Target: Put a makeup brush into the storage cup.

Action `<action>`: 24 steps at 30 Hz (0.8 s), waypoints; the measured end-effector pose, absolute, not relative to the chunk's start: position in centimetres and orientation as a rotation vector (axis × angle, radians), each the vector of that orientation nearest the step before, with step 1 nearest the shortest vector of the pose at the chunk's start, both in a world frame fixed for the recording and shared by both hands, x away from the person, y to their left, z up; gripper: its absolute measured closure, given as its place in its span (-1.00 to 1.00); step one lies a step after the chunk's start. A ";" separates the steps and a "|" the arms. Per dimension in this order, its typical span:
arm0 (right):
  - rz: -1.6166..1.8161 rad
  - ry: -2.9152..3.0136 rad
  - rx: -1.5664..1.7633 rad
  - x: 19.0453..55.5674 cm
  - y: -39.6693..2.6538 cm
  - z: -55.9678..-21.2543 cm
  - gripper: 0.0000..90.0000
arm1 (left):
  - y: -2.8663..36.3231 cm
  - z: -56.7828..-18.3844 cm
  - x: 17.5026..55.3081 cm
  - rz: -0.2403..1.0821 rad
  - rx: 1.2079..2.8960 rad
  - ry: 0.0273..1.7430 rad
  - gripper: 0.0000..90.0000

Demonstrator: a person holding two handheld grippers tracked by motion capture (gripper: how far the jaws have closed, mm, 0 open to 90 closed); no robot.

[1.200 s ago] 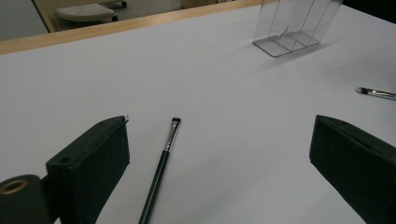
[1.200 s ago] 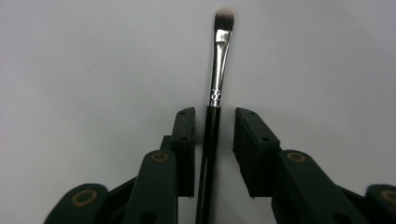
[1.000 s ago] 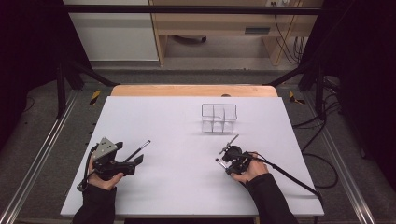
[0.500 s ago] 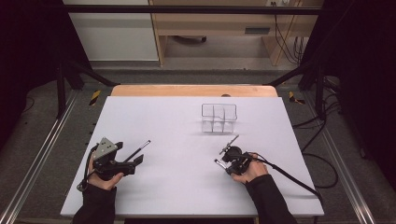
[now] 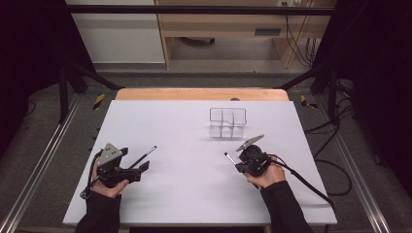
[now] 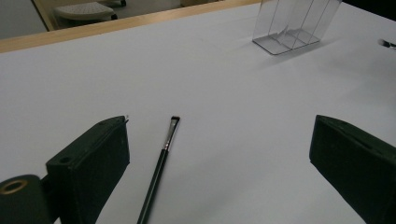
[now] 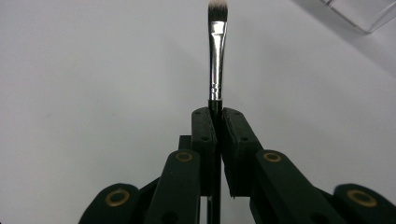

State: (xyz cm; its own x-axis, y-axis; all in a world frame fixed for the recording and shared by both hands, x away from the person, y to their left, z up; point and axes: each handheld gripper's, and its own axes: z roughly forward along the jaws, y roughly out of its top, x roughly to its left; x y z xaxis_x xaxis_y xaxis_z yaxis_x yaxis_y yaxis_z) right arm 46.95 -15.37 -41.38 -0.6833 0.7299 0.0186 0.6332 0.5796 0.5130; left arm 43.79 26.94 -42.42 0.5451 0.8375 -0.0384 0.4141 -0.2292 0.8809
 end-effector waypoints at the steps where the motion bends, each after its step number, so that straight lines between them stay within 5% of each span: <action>1: 0.733 2.615 1.142 46.9 -15.4 -41.4 0.88 | 26.9 -42.4 43.8 0.567 1.845 1.028 -0.90; 24: 1.018 2.371 1.180 46.5 -16.8 -39.3 0.88 | 26.9 -42.4 43.8 0.567 1.843 1.030 -0.90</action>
